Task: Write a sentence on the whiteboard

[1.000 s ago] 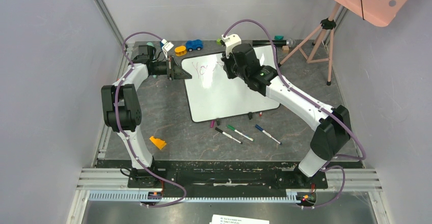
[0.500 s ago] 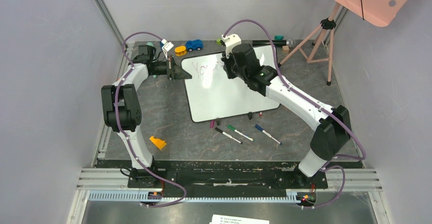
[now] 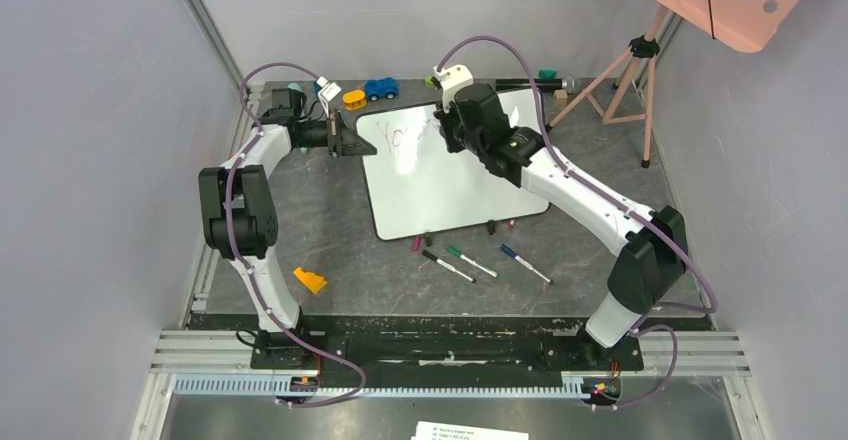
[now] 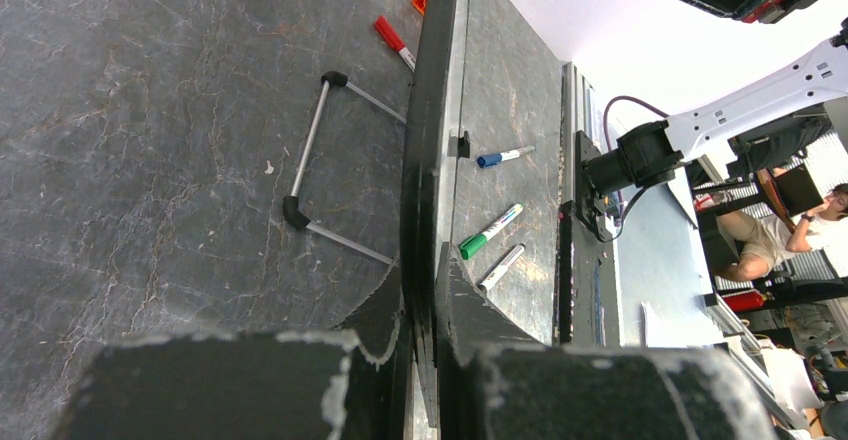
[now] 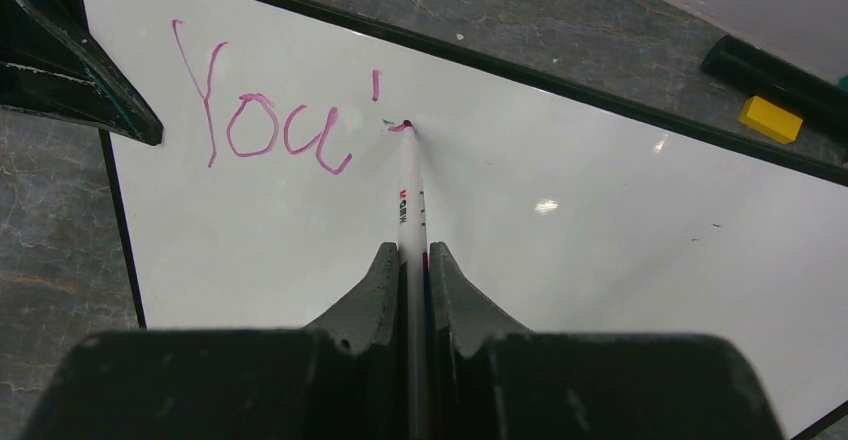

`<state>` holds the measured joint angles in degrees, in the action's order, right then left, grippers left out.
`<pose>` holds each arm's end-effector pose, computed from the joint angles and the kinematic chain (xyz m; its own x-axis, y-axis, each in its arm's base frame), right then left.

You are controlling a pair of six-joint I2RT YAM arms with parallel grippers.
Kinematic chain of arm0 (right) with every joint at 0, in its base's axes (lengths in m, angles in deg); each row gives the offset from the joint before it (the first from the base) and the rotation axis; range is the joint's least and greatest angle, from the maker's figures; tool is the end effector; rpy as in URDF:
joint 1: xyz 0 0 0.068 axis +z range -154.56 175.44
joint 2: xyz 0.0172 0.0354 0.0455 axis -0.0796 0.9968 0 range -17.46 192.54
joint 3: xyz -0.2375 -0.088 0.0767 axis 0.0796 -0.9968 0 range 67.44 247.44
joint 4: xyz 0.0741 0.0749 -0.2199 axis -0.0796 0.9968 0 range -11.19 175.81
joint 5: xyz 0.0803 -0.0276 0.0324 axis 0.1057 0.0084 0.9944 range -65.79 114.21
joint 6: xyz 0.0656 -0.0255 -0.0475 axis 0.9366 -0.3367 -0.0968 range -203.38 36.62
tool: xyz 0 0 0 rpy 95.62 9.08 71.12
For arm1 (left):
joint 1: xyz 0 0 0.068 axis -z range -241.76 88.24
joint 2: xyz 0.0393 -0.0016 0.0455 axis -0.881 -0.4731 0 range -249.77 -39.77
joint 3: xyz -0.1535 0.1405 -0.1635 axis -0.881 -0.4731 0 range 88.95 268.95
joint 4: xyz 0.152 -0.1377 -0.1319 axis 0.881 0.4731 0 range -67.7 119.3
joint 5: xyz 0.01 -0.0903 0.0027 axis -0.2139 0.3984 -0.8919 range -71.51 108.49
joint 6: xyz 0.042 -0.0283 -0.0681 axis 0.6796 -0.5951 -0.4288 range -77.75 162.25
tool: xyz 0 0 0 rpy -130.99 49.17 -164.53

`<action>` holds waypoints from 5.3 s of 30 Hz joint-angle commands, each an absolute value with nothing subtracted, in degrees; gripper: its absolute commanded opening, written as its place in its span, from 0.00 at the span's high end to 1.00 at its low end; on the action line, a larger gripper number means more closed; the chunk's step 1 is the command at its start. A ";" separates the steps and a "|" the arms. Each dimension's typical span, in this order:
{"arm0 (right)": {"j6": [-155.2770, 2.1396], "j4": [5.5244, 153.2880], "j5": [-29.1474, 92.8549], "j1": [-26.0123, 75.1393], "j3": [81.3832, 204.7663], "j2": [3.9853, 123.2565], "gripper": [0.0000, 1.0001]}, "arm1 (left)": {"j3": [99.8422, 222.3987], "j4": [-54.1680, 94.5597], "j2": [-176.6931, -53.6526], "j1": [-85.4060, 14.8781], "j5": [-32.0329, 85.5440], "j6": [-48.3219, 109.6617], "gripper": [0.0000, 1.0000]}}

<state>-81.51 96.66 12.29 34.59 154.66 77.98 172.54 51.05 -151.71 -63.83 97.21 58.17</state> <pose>0.3266 0.2460 0.3303 -0.3561 -0.2488 -0.9007 -0.4625 0.8845 -0.0614 0.3934 -0.0591 0.2217 -0.6629 0.0298 -0.7481 0.7352 0.2149 -0.6429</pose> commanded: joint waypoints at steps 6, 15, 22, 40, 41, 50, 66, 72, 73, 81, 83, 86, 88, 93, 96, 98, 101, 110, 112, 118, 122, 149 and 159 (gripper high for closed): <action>-82.72 97.15 11.24 34.11 154.47 77.73 1.00 | 170.45 52.46 -154.20 -60.16 81.80 68.99 0.98; -83.47 97.14 12.69 34.13 149.05 75.06 1.00 | 170.52 52.45 -154.16 -60.12 81.89 68.91 0.98; -83.47 97.09 13.45 34.27 147.07 74.29 1.00 | 170.47 52.45 -154.16 -60.14 81.82 69.04 0.98; -83.66 97.35 10.94 34.20 153.25 77.57 1.00 | 170.54 52.45 -154.20 -60.09 81.85 68.90 0.98; -83.69 97.34 10.75 34.12 153.46 77.72 1.00 | 170.51 52.44 -154.14 -60.09 81.82 68.90 0.98; -83.84 97.30 10.07 33.93 155.60 79.23 1.00 | 170.51 52.42 -154.14 -60.09 81.82 68.94 0.98; -83.70 97.31 9.37 32.62 156.91 79.29 1.00 | 170.52 52.41 -154.15 -60.10 81.78 68.94 0.98; -83.55 96.78 12.94 32.61 155.71 76.80 1.00 | 170.47 52.45 -154.21 -60.09 81.78 68.96 0.98; -83.49 96.33 13.29 32.61 154.99 75.91 1.00 | 170.51 52.45 -154.20 -60.14 81.78 68.93 0.98; -83.47 94.74 13.90 32.21 150.67 70.56 1.00 | 170.44 52.45 -154.03 -60.14 81.82 68.97 0.98; -83.47 94.71 14.29 32.17 150.03 70.40 1.00 | 170.43 52.47 -154.11 -60.12 81.78 68.99 0.98; -83.47 94.58 15.67 32.22 149.58 70.60 1.00 | 170.34 52.45 -153.95 -60.09 81.74 69.07 0.98; -83.47 94.41 16.55 32.18 149.53 70.97 1.00 | 170.38 52.45 -153.98 -60.03 81.69 69.10 0.98; -83.47 94.31 17.92 32.18 150.50 72.25 1.00 | 170.34 52.45 -154.03 -60.01 81.61 69.05 0.98; -83.47 94.30 16.73 32.21 150.84 72.89 1.00 | 170.43 52.49 -154.09 -60.01 81.60 69.04 0.98; -83.47 94.39 15.72 32.24 150.85 73.29 1.00 | 170.43 52.45 -154.11 -60.02 81.66 69.02 0.98; -83.47 94.73 14.95 32.25 150.76 73.74 1.00 | 170.43 52.45 -154.05 -60.01 81.75 68.90 0.98; -83.47 95.09 14.33 32.22 151.11 74.96 1.00 | 170.43 52.46 -154.06 -60.01 81.69 68.91 0.98; -83.47 95.48 13.57 32.24 151.18 75.10 1.00 | 170.47 52.45 -154.07 -60.01 81.67 68.89 0.98; -83.60 96.86 10.52 32.16 151.44 74.89 1.00 | 170.43 52.45 -154.11 -60.01 81.73 69.00 0.98; -83.79 97.31 8.69 32.17 151.29 74.45 1.00 | 170.45 52.45 -154.08 -60.01 81.68 68.98 0.98; -84.29 97.17 10.41 32.17 155.01 77.82 1.00 | 170.38 52.45 -154.09 -60.01 81.69 69.00 0.98; -84.67 97.21 12.59 32.16 154.80 78.10 1.00 | 170.43 52.46 -154.05 -60.01 81.70 68.97 0.98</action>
